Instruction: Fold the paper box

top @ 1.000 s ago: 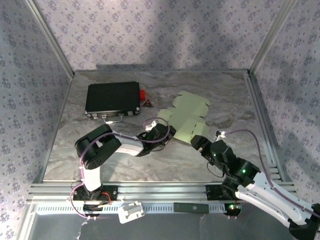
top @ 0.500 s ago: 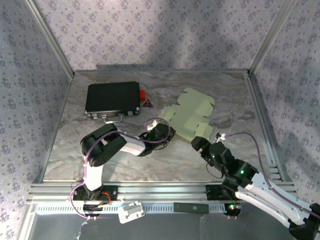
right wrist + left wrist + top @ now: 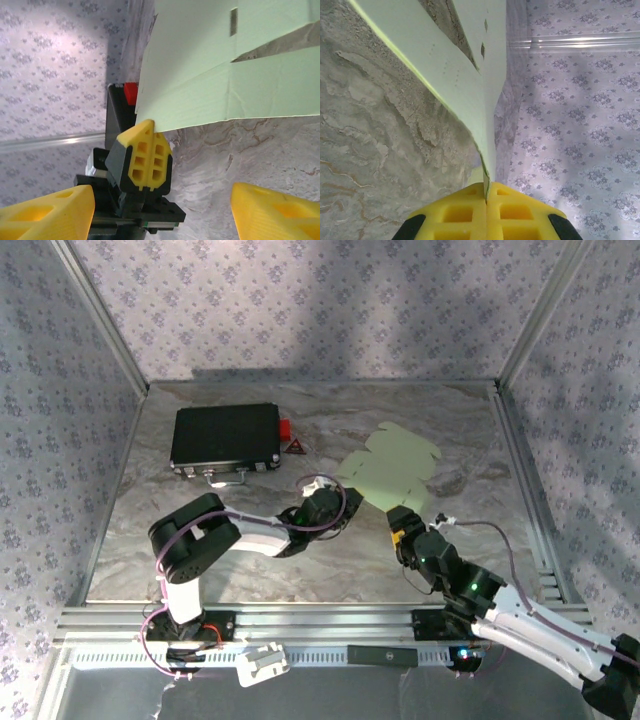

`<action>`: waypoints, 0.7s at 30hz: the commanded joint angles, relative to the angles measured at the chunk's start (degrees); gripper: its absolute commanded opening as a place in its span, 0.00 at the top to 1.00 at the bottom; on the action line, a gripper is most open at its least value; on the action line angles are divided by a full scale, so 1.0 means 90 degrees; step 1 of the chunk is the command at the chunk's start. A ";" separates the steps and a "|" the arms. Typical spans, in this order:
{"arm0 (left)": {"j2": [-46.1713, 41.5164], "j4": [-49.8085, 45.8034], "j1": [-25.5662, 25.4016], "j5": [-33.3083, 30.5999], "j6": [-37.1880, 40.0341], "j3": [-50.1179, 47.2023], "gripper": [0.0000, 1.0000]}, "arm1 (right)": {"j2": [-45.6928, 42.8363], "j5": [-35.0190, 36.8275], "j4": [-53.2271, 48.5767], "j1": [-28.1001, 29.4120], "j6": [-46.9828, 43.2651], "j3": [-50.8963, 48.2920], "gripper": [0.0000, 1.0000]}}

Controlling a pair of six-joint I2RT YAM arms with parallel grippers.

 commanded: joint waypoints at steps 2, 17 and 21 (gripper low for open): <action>-0.0342 0.0505 -0.0145 -0.0069 -0.0086 -0.0055 1.00 | 0.0073 0.0354 0.0367 0.0044 0.0712 -0.0065 0.27; -0.0572 0.0391 -0.0424 -0.0149 -0.0222 0.0027 1.00 | 0.0903 0.0795 0.1228 0.0027 0.0800 -0.0007 0.42; -0.0543 0.0418 -0.0462 -0.0106 -0.0295 0.0044 1.00 | 0.1149 0.0810 0.1296 -0.0122 0.0803 0.0076 0.45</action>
